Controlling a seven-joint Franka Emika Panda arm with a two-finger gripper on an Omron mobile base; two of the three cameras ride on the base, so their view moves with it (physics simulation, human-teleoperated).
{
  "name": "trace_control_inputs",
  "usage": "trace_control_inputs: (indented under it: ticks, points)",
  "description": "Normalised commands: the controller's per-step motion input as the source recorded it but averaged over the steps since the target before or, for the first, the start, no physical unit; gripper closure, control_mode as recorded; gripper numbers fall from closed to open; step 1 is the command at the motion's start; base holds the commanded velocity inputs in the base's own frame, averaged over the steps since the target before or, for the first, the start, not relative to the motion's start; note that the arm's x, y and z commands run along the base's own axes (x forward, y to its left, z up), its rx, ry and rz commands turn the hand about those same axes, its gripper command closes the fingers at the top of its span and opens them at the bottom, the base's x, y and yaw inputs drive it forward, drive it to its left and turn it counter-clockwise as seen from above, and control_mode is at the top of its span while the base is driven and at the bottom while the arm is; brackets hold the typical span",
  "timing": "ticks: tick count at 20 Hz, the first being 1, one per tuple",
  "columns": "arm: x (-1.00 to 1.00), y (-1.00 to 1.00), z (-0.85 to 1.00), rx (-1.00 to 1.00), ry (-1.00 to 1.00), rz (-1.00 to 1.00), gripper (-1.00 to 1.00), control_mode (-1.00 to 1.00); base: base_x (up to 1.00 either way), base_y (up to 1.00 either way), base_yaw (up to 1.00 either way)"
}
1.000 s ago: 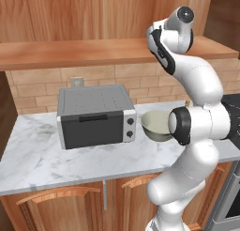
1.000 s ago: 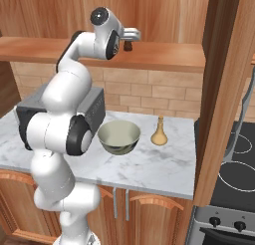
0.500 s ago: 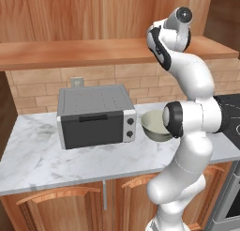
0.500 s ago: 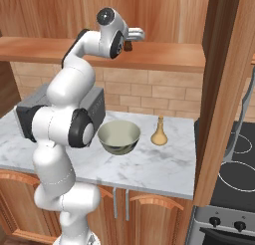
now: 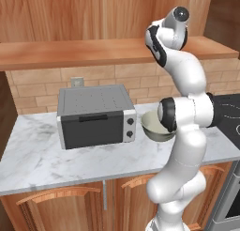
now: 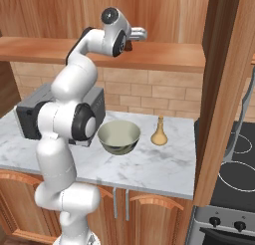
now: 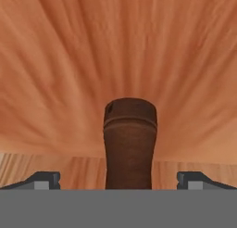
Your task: Retrieve the bottle and the shaker from the cabinet and place them next to the mixing bowl on the counter. Then add garlic from the fridge to the mixing bowl.
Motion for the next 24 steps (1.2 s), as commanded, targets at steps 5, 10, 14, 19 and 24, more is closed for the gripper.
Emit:
trace_control_inputs:
  ticks: [5, 10, 14, 19, 24]
  points:
    - [0.18, 0.00, 0.00, 0.00, 0.02, 0.00, -1.00, -1.00, 0.00, 0.00, 0.00]
    - [0.17, 0.00, 0.00, 0.00, 0.03, 0.00, -1.00, -1.00, 0.00, 0.00, 0.00]
    - [0.12, 0.00, 0.00, 0.00, 0.02, 0.00, 1.00, -1.00, 0.00, 0.00, 0.00]
    - [0.00, -0.02, 0.00, 0.07, 0.02, 0.00, 1.00, -1.00, 0.00, 0.00, 0.00]
    - [-0.16, -0.12, 0.00, 0.14, -0.01, -0.04, 1.00, -1.00, 0.00, 0.00, 0.00]
